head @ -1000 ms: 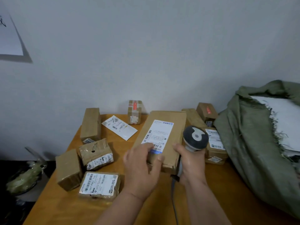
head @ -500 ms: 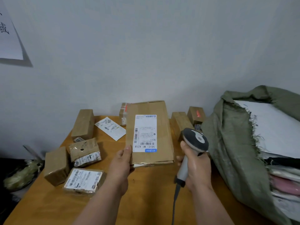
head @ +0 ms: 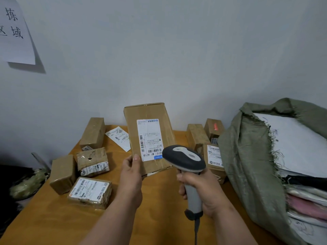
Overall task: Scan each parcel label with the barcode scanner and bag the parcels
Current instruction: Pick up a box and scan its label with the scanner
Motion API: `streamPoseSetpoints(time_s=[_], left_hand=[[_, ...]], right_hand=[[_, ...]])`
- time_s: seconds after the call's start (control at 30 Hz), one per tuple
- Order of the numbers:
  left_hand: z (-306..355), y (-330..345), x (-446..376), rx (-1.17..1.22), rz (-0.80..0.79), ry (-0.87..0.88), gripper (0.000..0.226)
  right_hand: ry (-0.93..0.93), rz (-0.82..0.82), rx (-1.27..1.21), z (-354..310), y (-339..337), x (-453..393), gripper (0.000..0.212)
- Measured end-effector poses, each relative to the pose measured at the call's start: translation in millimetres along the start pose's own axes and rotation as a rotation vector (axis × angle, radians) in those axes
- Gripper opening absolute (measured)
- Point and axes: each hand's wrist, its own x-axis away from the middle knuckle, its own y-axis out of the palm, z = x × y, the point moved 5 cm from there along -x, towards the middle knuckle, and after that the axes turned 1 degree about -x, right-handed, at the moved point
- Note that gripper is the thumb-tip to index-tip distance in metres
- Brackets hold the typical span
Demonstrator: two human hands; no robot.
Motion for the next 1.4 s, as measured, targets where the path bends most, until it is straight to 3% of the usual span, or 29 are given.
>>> streamPoseSetpoints(time_s=[0.93,1.17,1.4], left_hand=[[-8,5,8,0.0,-0.02,0.018,0.029],[-24,26,20,-0.045,-0.069,0.037,0.021],[-35,79,29,-0.17,-0.294,0.108,0.032]], right_hand=[[0.032,-0.023,-0.001,6,-7,8,0.03],[0.034,0.185,-0.013,14,-42,11,0.043],[0.029,0.399,-0.023,19,-89,31,0.04]])
